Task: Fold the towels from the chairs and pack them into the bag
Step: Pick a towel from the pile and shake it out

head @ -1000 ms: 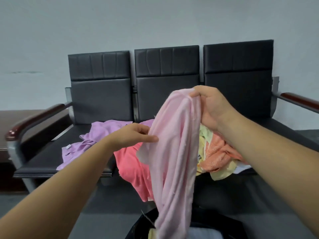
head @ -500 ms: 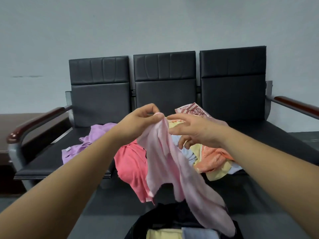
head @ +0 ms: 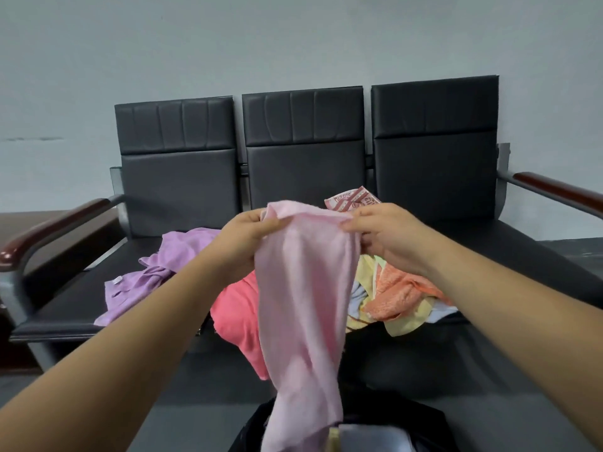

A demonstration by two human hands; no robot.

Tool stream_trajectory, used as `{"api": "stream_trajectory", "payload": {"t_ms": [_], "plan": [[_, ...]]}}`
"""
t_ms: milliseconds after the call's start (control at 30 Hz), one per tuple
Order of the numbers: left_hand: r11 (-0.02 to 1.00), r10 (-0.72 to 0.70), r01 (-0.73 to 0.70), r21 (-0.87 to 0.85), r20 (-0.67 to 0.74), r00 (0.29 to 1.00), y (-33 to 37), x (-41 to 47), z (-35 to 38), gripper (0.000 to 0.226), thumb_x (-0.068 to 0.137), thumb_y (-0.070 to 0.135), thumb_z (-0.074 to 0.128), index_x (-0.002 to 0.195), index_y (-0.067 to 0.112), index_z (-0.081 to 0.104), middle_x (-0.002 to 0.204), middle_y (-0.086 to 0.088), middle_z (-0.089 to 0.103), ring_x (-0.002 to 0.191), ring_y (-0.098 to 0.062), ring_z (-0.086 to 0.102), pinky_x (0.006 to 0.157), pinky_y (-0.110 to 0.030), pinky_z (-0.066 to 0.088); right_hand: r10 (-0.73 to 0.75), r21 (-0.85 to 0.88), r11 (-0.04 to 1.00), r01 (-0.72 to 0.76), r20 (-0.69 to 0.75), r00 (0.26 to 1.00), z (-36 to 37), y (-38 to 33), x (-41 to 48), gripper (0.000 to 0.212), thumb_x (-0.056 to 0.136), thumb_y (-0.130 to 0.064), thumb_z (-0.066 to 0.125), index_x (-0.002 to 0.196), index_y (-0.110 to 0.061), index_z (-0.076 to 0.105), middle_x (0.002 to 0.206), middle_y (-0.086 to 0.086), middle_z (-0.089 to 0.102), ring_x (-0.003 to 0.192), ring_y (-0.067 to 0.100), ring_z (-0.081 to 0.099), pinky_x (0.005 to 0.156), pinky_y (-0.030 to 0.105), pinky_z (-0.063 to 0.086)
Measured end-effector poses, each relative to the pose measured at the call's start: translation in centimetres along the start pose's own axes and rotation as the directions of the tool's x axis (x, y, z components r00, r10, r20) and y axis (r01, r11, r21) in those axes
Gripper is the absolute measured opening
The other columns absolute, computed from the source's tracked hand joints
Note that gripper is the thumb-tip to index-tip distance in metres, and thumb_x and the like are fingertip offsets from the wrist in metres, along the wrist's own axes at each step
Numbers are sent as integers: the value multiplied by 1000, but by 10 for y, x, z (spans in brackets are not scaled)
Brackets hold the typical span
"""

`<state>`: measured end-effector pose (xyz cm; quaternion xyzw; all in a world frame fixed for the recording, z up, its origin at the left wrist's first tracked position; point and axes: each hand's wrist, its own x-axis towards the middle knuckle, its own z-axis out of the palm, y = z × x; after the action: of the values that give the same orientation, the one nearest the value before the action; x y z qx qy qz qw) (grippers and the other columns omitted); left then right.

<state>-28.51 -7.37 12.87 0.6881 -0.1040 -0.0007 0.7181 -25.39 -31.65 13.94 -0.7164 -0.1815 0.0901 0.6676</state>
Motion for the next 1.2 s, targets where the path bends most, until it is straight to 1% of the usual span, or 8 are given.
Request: {"api": "stream_trajectory", "payload": {"t_ms": [133, 333, 500, 800, 867, 1000, 1100, 1200], "plan": [[983, 48, -57, 172, 54, 997, 10, 6, 17, 18, 100, 18, 62, 95, 6, 75, 91, -10, 73, 81, -20, 68, 72, -28, 53, -71, -90, 993, 77, 75, 995, 17, 4, 3, 29, 89, -16, 77, 116, -9, 69, 107, 20, 74, 97, 29, 73, 78, 39, 55], [918, -177, 100, 384, 171, 969, -3, 7, -1, 26, 87, 33, 77, 98, 11, 70, 95, -4, 73, 84, -22, 68, 76, -32, 53, -205, -157, 969, 189, -93, 974, 17, -6, 16, 26, 92, -19, 74, 100, 6, 72, 85, 15, 63, 78, 24, 59, 73, 40, 46], [323, -327, 206, 924, -95, 940, -34, 4, -35, 47, 84, 57, 73, 66, 19, 52, 65, 10, 48, 68, -15, 48, 65, -29, 37, -176, -126, 982, 142, -331, 927, -14, -3, 27, 43, 89, -24, 73, 100, 16, 61, 80, 10, 54, 72, 23, 51, 68, 37, 40], [178, -137, 121, 977, -97, 986, -47, 3, -68, 39, 103, 26, 55, 67, 17, 45, 63, 5, 39, 59, -9, 34, 57, -19, 31, -164, -327, 944, -39, -571, 805, -50, 30, 32, 12, 86, -15, 80, 92, -6, 76, 95, 9, 74, 92, 28, 71, 85, 43, 58], [229, -115, 112, 967, -88, 990, -45, 3, -69, 32, 103, 25, 56, 71, 22, 52, 64, 6, 43, 60, -9, 37, 56, -17, 32, -185, -367, 929, -55, -586, 789, -54, 31, 33, 12, 87, -18, 79, 91, -7, 76, 92, 9, 74, 92, 30, 71, 86, 47, 59], [886, -119, 155, 437, -109, 987, -35, -2, -53, 10, 100, 10, 60, 107, 17, 62, 64, -2, 42, 54, -11, 40, 51, -19, 40, -207, -387, 922, -34, -564, 800, -52, 28, 31, 6, 89, -19, 77, 89, -13, 77, 84, -2, 70, 84, 19, 66, 78, 36, 53], [984, -85, 81, 157, 18, 996, -17, -3, -27, 13, 100, -1, 54, 104, 7, 63, 66, -3, 42, 59, -14, 41, 57, -21, 49, -223, -396, 918, 1, -513, 829, -40, 23, 27, 6, 91, -13, 74, 95, -11, 78, 81, -4, 70, 70, 6, 60, 71, 28, 50], [977, -57, 21, 212, 169, 984, 0, -3, -7, 22, 96, -10, 55, 112, 2, 65, 87, -9, 71, 79, -17, 69, 77, -24, 58, -254, -386, 920, 70, -449, 856, -22, 13, 23, 12, 92, -5, 67, 96, -16, 71, 83, 12, 71, 58, 14, 63, 52, 25, 52]]}}
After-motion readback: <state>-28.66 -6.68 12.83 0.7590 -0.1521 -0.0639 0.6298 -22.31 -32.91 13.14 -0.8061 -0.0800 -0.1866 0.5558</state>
